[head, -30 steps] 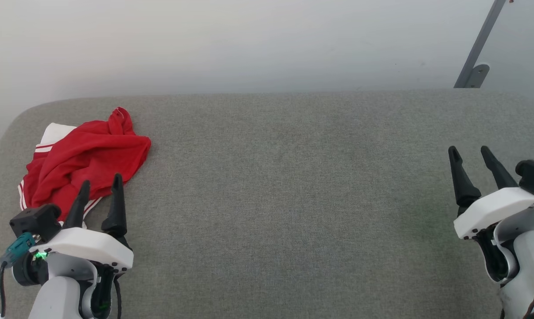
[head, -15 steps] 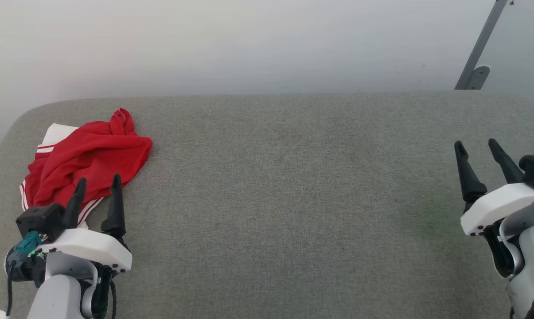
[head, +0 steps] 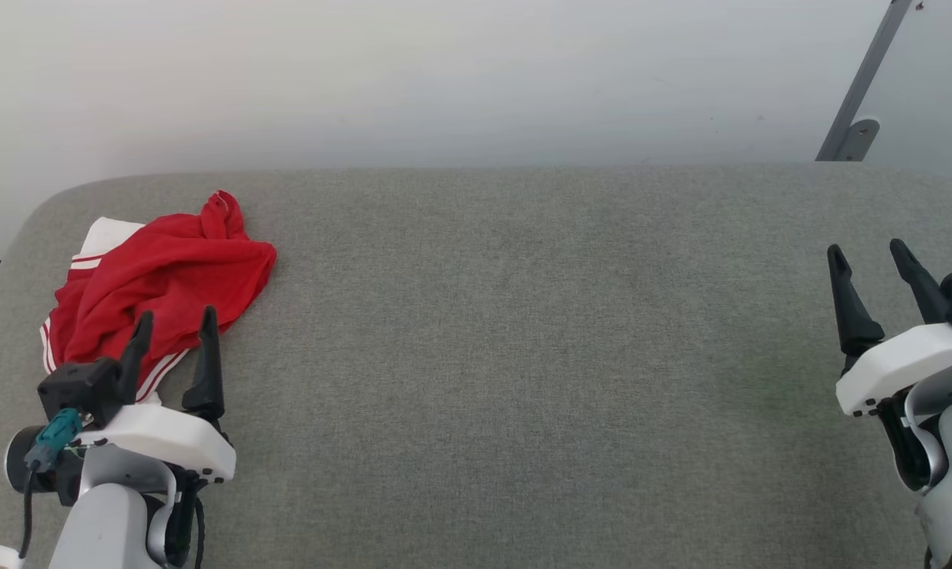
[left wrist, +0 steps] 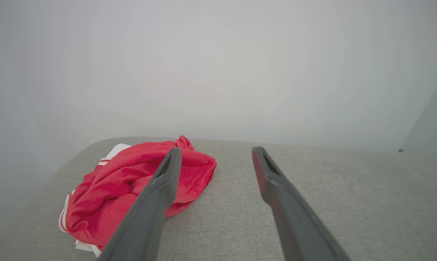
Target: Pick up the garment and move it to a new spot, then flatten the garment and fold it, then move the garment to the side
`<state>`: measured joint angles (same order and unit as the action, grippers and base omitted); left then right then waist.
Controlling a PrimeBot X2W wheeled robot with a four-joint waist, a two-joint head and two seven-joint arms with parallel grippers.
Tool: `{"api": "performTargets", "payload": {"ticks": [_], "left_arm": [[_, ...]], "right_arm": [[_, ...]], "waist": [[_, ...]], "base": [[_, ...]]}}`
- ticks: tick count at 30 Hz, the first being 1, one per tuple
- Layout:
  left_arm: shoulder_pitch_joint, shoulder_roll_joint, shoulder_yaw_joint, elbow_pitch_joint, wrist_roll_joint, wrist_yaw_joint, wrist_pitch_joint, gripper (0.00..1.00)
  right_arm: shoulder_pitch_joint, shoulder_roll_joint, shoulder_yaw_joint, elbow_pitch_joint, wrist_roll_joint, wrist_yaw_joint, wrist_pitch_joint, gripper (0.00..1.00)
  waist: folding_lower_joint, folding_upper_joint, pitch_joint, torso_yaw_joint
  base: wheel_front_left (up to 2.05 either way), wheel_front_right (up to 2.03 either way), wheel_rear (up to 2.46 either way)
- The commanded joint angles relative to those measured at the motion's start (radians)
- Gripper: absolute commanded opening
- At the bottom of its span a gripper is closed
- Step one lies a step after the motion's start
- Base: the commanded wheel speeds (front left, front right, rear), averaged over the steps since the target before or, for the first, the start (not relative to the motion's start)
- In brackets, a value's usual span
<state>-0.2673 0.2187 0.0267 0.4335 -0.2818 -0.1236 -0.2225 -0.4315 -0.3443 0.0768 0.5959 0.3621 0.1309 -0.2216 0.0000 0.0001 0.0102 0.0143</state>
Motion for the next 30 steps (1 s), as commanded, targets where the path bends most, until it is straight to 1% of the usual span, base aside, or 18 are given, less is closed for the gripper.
{"api": "performTargets", "payload": {"ticks": [1,4,8,11,20,23,30], "left_arm": [[-0.021,0.003,-0.001,0.001,0.022,-0.005,-0.009,1.00],[-0.025,-0.002,-0.001,0.014,0.016,-0.008,-0.016,1.00],[-0.035,0.005,-0.009,0.031,0.035,-0.008,-0.022,1.00],[-0.044,0.009,-0.018,0.045,0.038,-0.008,-0.028,1.00],[-0.061,0.027,-0.049,0.089,0.055,-0.006,-0.046,1.00],[-0.061,0.026,-0.057,0.103,0.030,-0.006,-0.044,1.00],[-0.063,0.026,-0.064,0.112,-0.002,-0.006,-0.044,1.00]], "right_arm": [[-0.017,-0.005,0.001,0.001,-0.009,0.000,-0.011,1.00],[-0.016,-0.008,-0.005,0.005,-0.005,0.000,-0.016,1.00],[-0.016,-0.010,-0.008,0.012,-0.018,0.000,-0.023,1.00],[-0.017,-0.003,-0.012,0.016,-0.005,0.000,-0.030,1.00],[-0.027,-0.021,-0.002,0.027,-0.036,0.000,-0.046,1.00],[-0.018,-0.013,-0.011,0.031,-0.007,0.000,-0.045,1.00],[-0.012,-0.015,-0.012,0.029,0.007,0.000,-0.044,1.00]], "waist": [[0.0000,-0.0001,0.001,0.001],[0.0000,-0.0001,0.002,0.003],[0.0000,-0.0001,0.004,0.007],[0.0000,-0.0001,0.004,0.009],[0.0000,-0.0001,0.003,0.017],[0.0000,-0.0001,0.001,0.023],[0.0000,-0.0001,-0.003,0.041]], "base": [[0.00,0.00,0.00],[0.00,0.00,0.00],[0.00,0.00,0.00],[0.00,0.00,0.00],[0.00,0.00,0.00],[0.00,0.00,0.00],[0.00,0.00,0.00]]}}
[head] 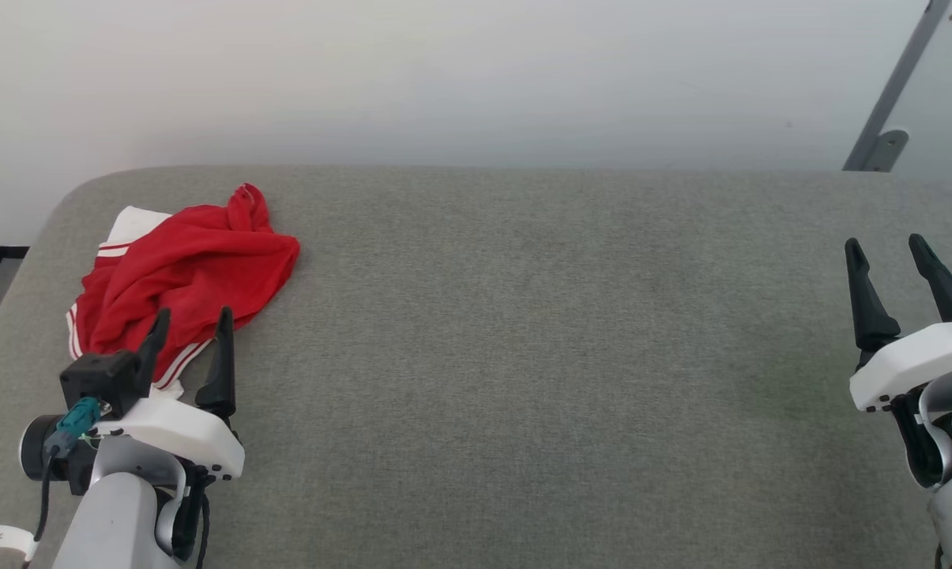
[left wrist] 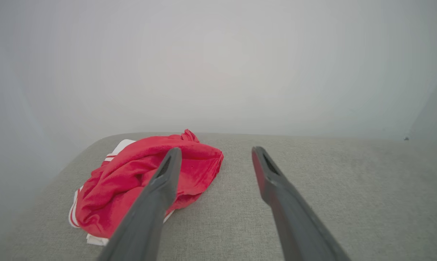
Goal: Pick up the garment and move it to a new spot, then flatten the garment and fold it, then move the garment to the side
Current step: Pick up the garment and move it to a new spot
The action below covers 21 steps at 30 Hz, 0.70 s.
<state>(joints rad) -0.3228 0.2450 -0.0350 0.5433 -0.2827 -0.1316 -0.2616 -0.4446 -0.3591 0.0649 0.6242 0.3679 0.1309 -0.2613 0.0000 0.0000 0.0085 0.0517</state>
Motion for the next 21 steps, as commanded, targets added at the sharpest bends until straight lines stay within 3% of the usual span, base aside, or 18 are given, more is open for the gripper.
{"api": "performTargets", "payload": {"ticks": [1,9,21], "left_arm": [[-0.009,0.000,-0.005,0.002,-0.006,0.002,-0.005,1.00],[-0.013,-0.005,0.010,0.006,-0.031,0.002,-0.005,1.00],[0.024,-0.041,0.066,-0.004,0.026,0.004,-0.003,1.00]], "right_arm": [[0.003,0.000,-0.002,0.000,0.001,0.000,-0.005,1.00],[0.026,0.002,0.010,-0.004,0.005,0.000,-0.005,1.00],[0.036,0.027,0.049,-0.010,0.008,0.000,-0.005,1.00]], "waist": [[0.0000,0.0000,-0.001,0.006],[0.0000,0.0000,-0.009,0.055],[0.0000,0.0000,-0.021,0.230]], "base": [[0.00,0.00,0.00],[0.00,0.00,0.00],[0.00,0.00,0.00]]}}
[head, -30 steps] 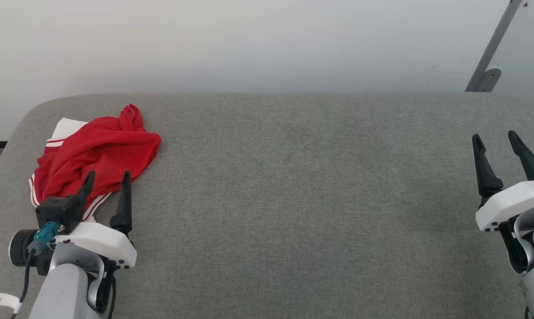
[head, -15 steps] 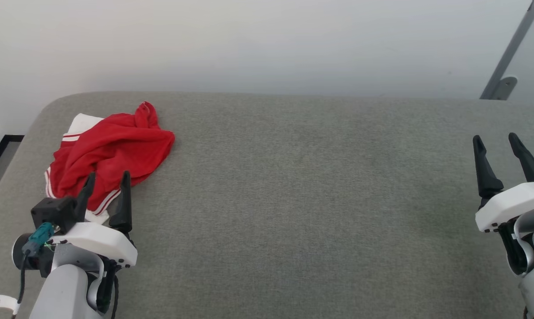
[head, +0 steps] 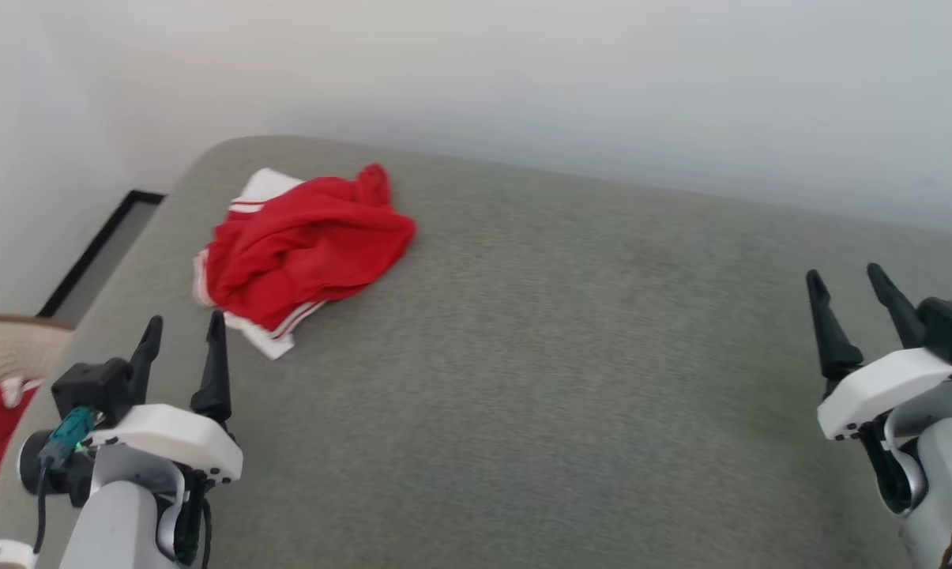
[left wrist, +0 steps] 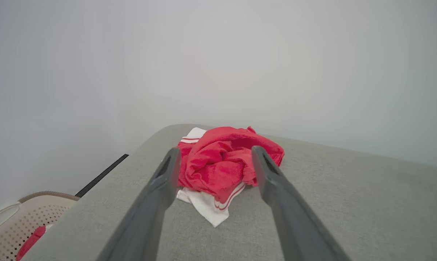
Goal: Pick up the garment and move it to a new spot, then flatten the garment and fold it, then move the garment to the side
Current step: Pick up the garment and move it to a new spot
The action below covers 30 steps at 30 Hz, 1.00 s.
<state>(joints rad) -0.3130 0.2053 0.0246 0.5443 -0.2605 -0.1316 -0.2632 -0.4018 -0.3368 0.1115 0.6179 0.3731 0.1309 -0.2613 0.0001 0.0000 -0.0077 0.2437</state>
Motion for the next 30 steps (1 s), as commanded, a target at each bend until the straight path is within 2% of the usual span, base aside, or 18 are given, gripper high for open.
{"api": "performTargets", "payload": {"ticks": [1,15,30], "left_arm": [[0.017,-0.004,0.015,-0.008,0.007,0.006,-0.002,1.00],[0.087,-0.061,0.109,-0.057,0.054,0.022,-0.001,1.00],[0.168,-0.109,0.225,-0.182,0.072,0.033,-0.002,1.00]], "right_arm": [[-0.008,0.006,0.008,-0.005,0.003,0.000,-0.005,1.00],[-0.009,0.032,0.064,-0.012,0.019,0.000,-0.005,1.00],[-0.150,0.061,0.214,0.043,0.051,0.000,-0.005,1.00]], "waist": [[-0.0001,0.0000,-0.006,0.052],[-0.0001,0.0000,-0.007,0.254],[-0.0001,0.0000,0.048,0.291]], "base": [[0.00,0.00,0.00],[0.00,0.00,0.00],[0.00,0.00,0.00]]}}
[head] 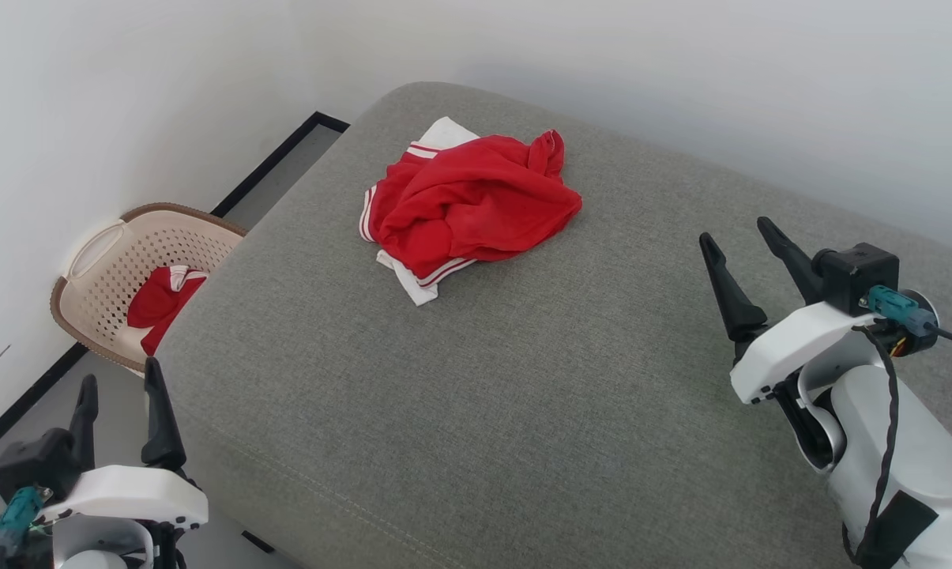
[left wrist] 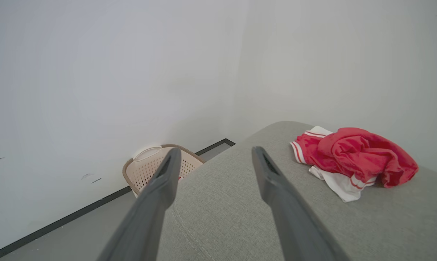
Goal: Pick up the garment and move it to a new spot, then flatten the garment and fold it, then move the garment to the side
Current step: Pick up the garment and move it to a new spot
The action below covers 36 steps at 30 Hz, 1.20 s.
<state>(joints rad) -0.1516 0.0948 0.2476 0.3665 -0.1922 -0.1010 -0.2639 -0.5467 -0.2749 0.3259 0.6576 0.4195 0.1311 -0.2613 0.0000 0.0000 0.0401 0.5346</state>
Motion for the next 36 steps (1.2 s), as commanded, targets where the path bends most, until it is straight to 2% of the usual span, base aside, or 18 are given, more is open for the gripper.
{"api": "performTargets", "payload": {"ticks": [1,11,15,19,21,28,31,36], "left_arm": [[0.012,-0.002,0.006,-0.007,0.005,0.001,-0.001,1.00],[-0.029,-0.020,-0.032,-0.015,0.028,-0.020,-0.001,1.00],[-0.112,-0.001,-0.125,0.045,0.061,-0.028,-0.001,1.00],[-0.233,0.037,-0.215,0.105,0.038,-0.030,-0.001,1.00],[-0.302,0.062,-0.257,0.147,0.005,-0.031,-0.001,1.00],[-0.528,0.218,-0.441,0.304,-0.116,-0.028,0.037,1.00],[-0.608,0.273,-0.528,0.356,-0.221,-0.028,0.108,1.00],[-0.709,0.399,-0.630,0.396,-0.454,-0.028,0.281,1.00]], "right_arm": [[-0.009,-0.002,0.005,0.005,0.006,-0.001,-0.005,1.00],[0.009,-0.024,-0.007,-0.005,0.027,-0.001,-0.005,1.00],[0.042,-0.028,-0.039,-0.038,0.017,-0.001,-0.005,1.00],[0.029,-0.028,-0.035,-0.064,-0.001,-0.001,-0.005,1.00],[0.018,-0.030,-0.033,-0.072,-0.002,-0.001,-0.005,1.00],[-0.015,-0.032,-0.039,-0.105,-0.011,-0.001,-0.005,1.00],[-0.028,-0.038,-0.041,-0.123,-0.017,-0.001,-0.005,1.00],[-0.066,-0.031,-0.035,-0.158,-0.023,-0.001,-0.005,1.00]], "waist": [[0.0000,0.0000,0.000,0.000],[0.0000,0.0000,-0.006,-0.013],[0.0000,0.0000,0.000,-0.031],[0.0000,0.0000,0.045,-0.109],[0.0000,0.0000,0.069,-0.150],[0.0000,0.0000,0.155,-0.301],[0.0000,0.0000,0.196,-0.354],[0.0000,0.0000,0.266,-0.443]], "base": [[0.00,0.00,0.00],[0.00,0.00,0.00],[0.00,0.00,0.00],[0.00,0.00,0.00],[0.00,0.00,0.00],[0.00,0.00,0.00],[0.00,0.00,0.00],[0.00,0.00,0.00]]}}
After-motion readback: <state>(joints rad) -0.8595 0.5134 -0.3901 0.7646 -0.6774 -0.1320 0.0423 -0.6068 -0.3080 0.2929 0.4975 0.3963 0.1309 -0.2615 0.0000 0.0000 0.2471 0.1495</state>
